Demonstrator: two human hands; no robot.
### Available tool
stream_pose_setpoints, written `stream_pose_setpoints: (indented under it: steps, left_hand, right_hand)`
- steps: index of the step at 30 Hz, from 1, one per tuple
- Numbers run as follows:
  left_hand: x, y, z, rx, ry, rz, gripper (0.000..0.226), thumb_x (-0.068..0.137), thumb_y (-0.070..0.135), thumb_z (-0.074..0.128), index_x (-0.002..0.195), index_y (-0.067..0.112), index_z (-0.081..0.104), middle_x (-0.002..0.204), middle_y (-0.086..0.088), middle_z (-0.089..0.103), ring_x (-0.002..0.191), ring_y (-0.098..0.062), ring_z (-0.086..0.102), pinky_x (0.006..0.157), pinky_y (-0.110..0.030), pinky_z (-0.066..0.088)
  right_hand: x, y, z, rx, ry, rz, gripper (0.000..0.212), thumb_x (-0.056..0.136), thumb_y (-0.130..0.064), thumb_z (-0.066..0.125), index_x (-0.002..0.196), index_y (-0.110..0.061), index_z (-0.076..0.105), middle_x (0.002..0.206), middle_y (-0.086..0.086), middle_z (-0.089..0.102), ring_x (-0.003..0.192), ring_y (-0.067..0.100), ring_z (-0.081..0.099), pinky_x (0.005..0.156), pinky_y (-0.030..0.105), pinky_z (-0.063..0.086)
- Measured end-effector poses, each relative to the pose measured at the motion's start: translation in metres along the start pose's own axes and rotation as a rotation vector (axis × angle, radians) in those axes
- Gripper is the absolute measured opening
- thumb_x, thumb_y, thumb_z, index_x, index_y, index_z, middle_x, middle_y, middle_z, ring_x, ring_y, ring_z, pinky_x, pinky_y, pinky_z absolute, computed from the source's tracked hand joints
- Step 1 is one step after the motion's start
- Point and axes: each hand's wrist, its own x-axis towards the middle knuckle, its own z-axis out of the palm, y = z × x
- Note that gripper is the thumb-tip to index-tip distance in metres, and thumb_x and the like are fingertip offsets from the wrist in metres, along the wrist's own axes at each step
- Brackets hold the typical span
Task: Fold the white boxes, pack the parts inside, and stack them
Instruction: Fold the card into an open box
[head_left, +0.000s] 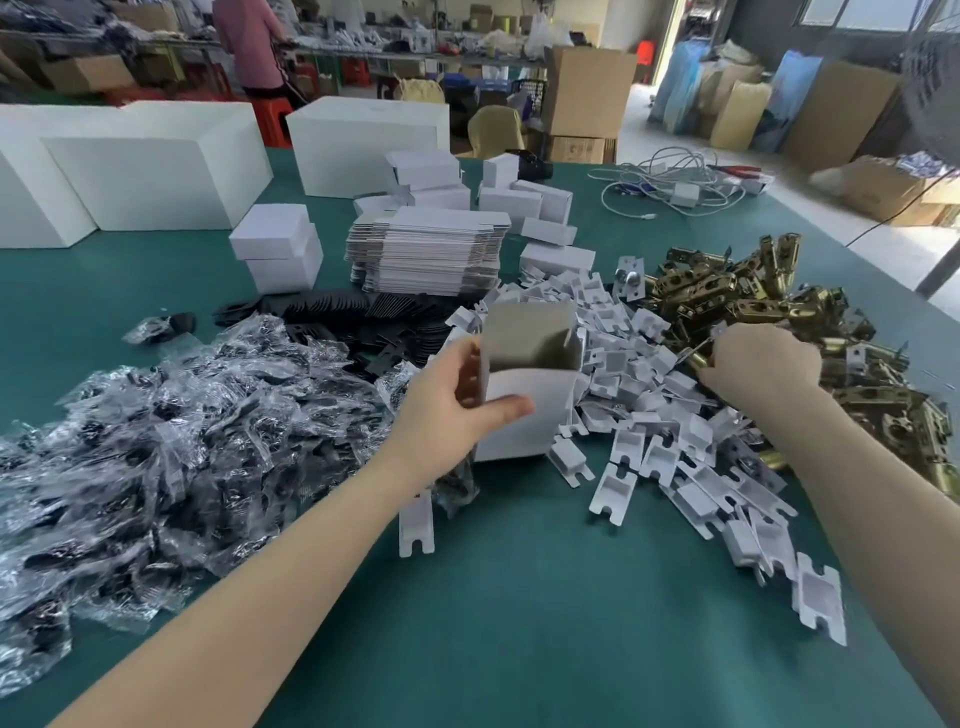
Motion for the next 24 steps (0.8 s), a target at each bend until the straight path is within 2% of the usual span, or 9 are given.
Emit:
stream_pose_setpoints:
  steps: [4, 8, 10, 13, 16, 18, 20, 22, 24]
  left_hand:
    - [0.028, 0.006, 0.004, -0.054, 0.045, 0.043, 0.04, 0.079, 0.016, 0.082, 0.105, 0.033, 0.056, 0.1, 0.011, 0.072, 0.094, -0.005, 0.069, 0.078, -0.018, 0.054]
    - [0.049, 0.008, 0.006, -0.108, 0.154, 0.096, 0.038, 0.079, 0.019, 0.082, 0.103, 0.035, 0.056, 0.103, 0.008, 0.071, 0.095, -0.006, 0.069, 0.078, -0.02, 0.055]
    - [0.054, 0.0, 0.008, -0.116, 0.14, 0.084, 0.04, 0.08, 0.017, 0.081, 0.106, 0.036, 0.057, 0.105, 0.011, 0.071, 0.097, -0.004, 0.068, 0.078, -0.018, 0.054]
    - [0.05, -0.019, 0.012, -0.099, 0.113, 0.036, 0.048, 0.079, 0.015, 0.082, 0.108, 0.04, 0.054, 0.1, 0.027, 0.068, 0.094, 0.013, 0.062, 0.073, -0.006, 0.049]
    - [0.044, -0.028, 0.017, -0.007, 0.074, 0.071, 0.057, 0.079, 0.018, 0.082, 0.106, 0.058, 0.051, 0.097, 0.042, 0.061, 0.094, 0.019, 0.057, 0.073, -0.002, 0.044]
    - [0.042, -0.028, 0.019, 0.012, 0.081, 0.088, 0.062, 0.077, 0.026, 0.08, 0.104, 0.07, 0.046, 0.102, 0.041, 0.06, 0.099, 0.015, 0.058, 0.079, -0.009, 0.049]
    - [0.042, -0.029, 0.02, -0.003, 0.097, 0.09, 0.058, 0.076, 0.033, 0.079, 0.107, 0.069, 0.045, 0.108, 0.034, 0.062, 0.103, 0.007, 0.06, 0.087, -0.026, 0.055]
    - [0.042, -0.033, 0.021, -0.01, 0.086, 0.103, 0.056, 0.076, 0.035, 0.078, 0.11, 0.065, 0.046, 0.112, 0.027, 0.063, 0.107, 0.0, 0.062, 0.091, -0.038, 0.056]
    - [0.042, -0.036, 0.021, -0.018, 0.071, 0.112, 0.056, 0.076, 0.032, 0.077, 0.112, 0.064, 0.048, 0.113, 0.024, 0.064, 0.11, -0.004, 0.062, 0.092, -0.043, 0.056]
  right_hand:
    - [0.001, -0.003, -0.002, -0.024, -0.08, 0.005, 0.018, 0.088, -0.024, 0.066, 0.095, -0.01, 0.056, 0.081, 0.006, 0.057, 0.088, 0.031, 0.058, 0.073, 0.039, 0.044]
    - [0.001, 0.003, -0.005, 0.057, -0.101, -0.002, 0.032, 0.083, -0.034, 0.074, 0.078, -0.016, 0.048, 0.078, 0.005, 0.054, 0.082, 0.03, 0.058, 0.071, 0.038, 0.051]
    - [-0.001, 0.008, -0.005, 0.079, -0.038, -0.03, 0.03, 0.083, -0.038, 0.074, 0.078, -0.018, 0.051, 0.077, 0.004, 0.055, 0.08, 0.029, 0.059, 0.071, 0.039, 0.056]
    - [-0.002, 0.009, -0.002, 0.148, 0.104, -0.104, 0.029, 0.085, -0.042, 0.07, 0.1, -0.019, 0.061, 0.08, -0.001, 0.061, 0.077, 0.025, 0.06, 0.065, 0.033, 0.052]
    - [0.0, 0.005, -0.003, 0.276, 0.169, -0.169, 0.038, 0.088, -0.047, 0.067, 0.114, -0.02, 0.058, 0.088, -0.001, 0.068, 0.071, 0.02, 0.063, 0.063, 0.035, 0.056]
    - [0.002, 0.001, -0.004, 0.381, 0.161, -0.22, 0.04, 0.089, -0.045, 0.066, 0.118, -0.02, 0.056, 0.092, -0.001, 0.068, 0.07, 0.019, 0.063, 0.064, 0.04, 0.058]
    - [0.005, -0.003, -0.006, 0.461, 0.127, -0.252, 0.039, 0.089, -0.039, 0.069, 0.123, -0.022, 0.057, 0.098, 0.0, 0.067, 0.075, 0.019, 0.063, 0.068, 0.041, 0.059]
    - [0.009, -0.006, -0.006, 0.519, 0.061, -0.255, 0.038, 0.088, -0.036, 0.072, 0.122, -0.023, 0.06, 0.096, -0.001, 0.064, 0.075, 0.017, 0.062, 0.063, 0.034, 0.055]
    - [0.01, -0.006, -0.005, 0.606, -0.016, -0.222, 0.038, 0.085, -0.033, 0.074, 0.12, -0.021, 0.061, 0.091, -0.003, 0.063, 0.074, 0.012, 0.061, 0.054, 0.025, 0.046]
